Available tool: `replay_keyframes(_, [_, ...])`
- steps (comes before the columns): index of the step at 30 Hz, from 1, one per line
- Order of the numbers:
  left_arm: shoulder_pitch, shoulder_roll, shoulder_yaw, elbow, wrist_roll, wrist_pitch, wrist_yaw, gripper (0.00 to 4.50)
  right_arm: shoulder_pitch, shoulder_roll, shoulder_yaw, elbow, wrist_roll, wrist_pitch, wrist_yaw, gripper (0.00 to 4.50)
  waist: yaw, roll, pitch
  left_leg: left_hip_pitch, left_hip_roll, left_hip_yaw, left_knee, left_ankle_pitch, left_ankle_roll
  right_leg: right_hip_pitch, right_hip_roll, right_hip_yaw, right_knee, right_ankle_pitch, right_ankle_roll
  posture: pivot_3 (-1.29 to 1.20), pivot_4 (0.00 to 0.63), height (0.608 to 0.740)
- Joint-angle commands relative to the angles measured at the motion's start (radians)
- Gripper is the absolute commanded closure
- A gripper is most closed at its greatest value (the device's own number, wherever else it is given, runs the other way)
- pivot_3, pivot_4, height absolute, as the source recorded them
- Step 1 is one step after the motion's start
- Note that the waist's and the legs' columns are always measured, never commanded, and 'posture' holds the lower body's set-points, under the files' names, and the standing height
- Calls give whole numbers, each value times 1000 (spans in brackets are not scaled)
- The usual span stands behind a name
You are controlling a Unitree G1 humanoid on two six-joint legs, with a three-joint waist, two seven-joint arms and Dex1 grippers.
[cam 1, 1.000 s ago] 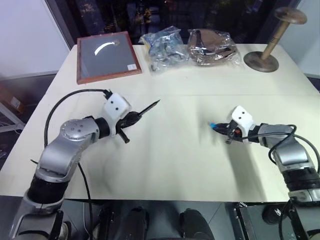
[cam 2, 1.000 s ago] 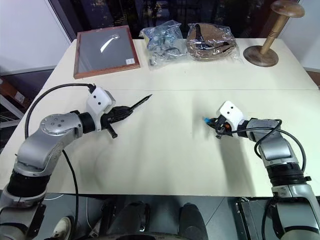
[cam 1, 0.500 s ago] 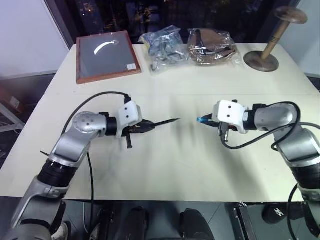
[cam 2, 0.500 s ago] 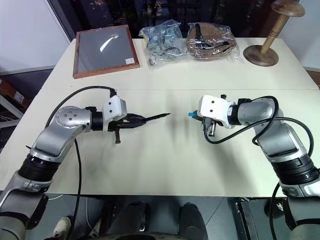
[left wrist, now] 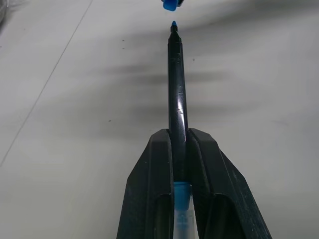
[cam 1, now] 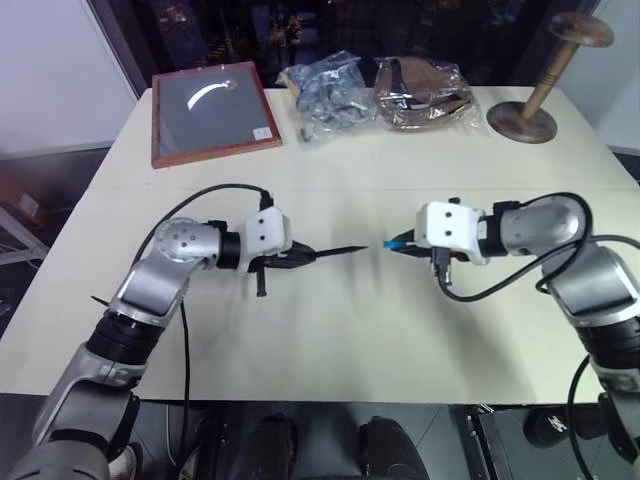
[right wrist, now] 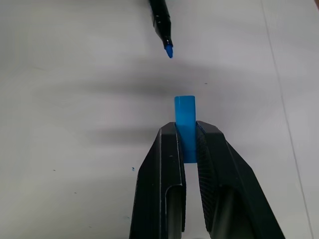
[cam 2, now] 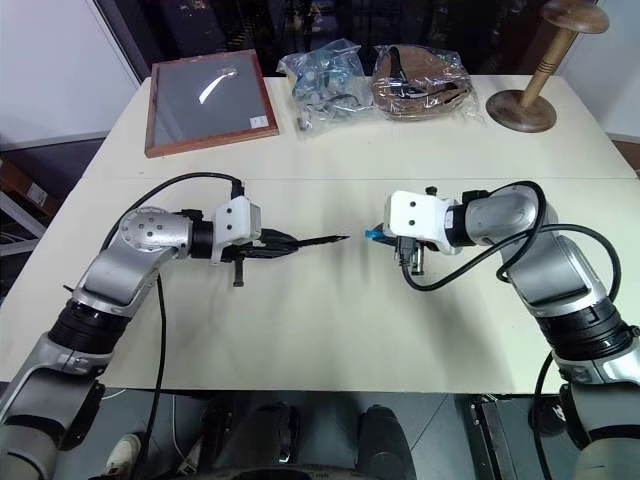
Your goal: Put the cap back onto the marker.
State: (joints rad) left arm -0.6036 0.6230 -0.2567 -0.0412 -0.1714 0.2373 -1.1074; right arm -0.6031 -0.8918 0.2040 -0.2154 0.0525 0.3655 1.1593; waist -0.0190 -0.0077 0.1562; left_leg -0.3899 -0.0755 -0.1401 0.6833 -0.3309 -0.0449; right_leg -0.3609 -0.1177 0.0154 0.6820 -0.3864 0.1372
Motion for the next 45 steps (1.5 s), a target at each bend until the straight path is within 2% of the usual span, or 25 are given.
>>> replay_keyframes(1, [-5, -1, 8, -28, 10, -17, 4, 4500, -27, 1, -10, -40, 10, 3, 7, 4468, 0, 0, 0, 0, 0, 0, 0, 0, 0, 0, 0, 0, 0, 0, 0, 0, 150, 740])
replay_keyframes(27, [7, -41, -17, -68, 32, 7, 22, 4500, -39, 54, 14, -87, 24, 61, 7, 4468, 0, 0, 0, 0, 0, 0, 0, 0, 0, 0, 0, 0, 0, 0, 0, 0, 150, 740])
replay_keyframes(45, [-57, -84, -51, 29, 173, -200, 52, 4500, -50, 68, 74, -105, 6, 76, 50, 4468, 0, 0, 0, 0, 0, 0, 0, 0, 0, 0, 0, -1, 1, 0, 0, 0, 150, 740])
